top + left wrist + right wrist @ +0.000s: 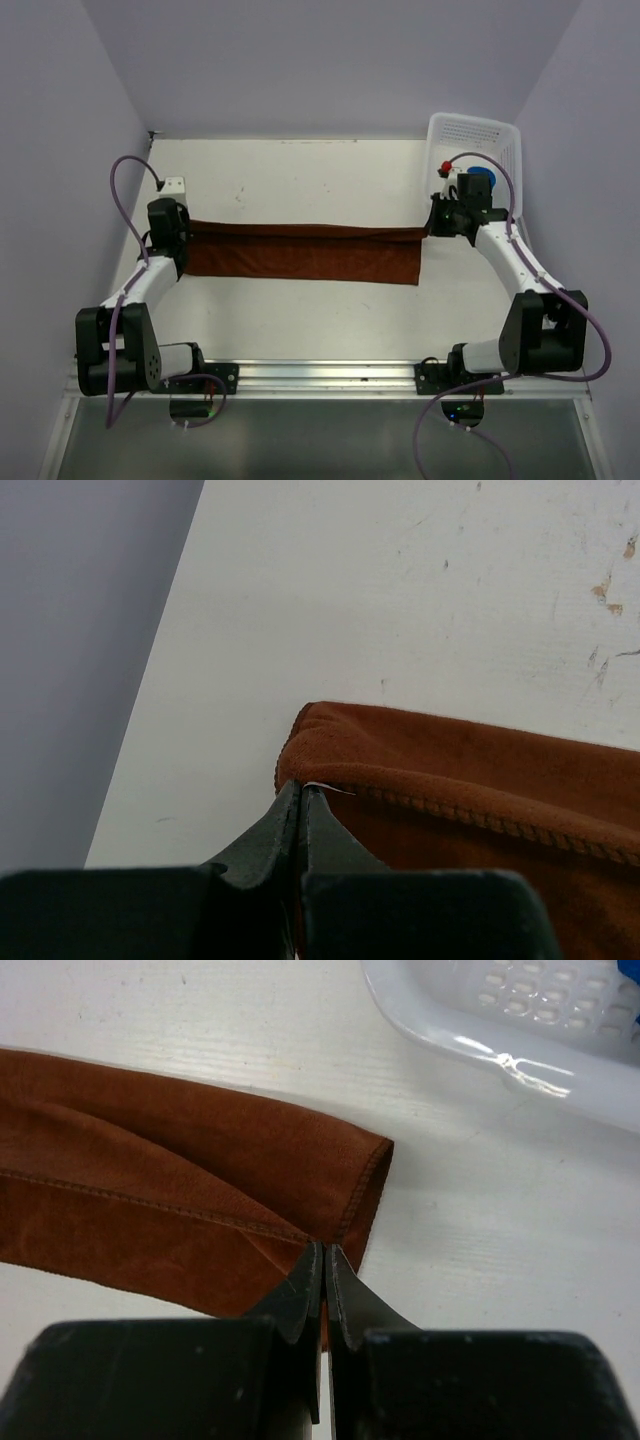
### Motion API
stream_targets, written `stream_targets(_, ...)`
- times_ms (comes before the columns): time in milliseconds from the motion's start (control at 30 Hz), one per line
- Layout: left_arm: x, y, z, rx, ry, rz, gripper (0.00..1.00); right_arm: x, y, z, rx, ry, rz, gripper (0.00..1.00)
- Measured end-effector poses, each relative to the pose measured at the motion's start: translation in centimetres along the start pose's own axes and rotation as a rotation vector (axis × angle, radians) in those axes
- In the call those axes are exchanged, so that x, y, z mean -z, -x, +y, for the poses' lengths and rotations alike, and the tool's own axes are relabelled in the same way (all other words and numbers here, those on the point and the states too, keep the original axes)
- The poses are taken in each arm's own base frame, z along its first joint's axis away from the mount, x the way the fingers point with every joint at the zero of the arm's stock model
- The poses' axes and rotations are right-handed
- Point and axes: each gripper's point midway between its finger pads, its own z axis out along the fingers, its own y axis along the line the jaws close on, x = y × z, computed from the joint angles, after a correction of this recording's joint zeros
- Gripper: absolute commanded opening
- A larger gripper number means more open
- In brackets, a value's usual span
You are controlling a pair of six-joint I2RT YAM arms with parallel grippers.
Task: Roll the towels
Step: Fold the towel
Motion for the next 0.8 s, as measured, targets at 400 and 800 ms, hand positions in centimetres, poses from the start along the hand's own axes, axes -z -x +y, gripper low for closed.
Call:
stream_targets(400,0.8,-0.8,0.7,0.043,0.045,0.002,0.0,1.0,-2.3,0.5,-0.047,0.021,0.004,0.0)
stream_targets(800,1.5,-3.1,0.9,0.082,0.069,0.033,0.0,2.1,-4.0,0.7,-0.08,0.022,0.005,0.0)
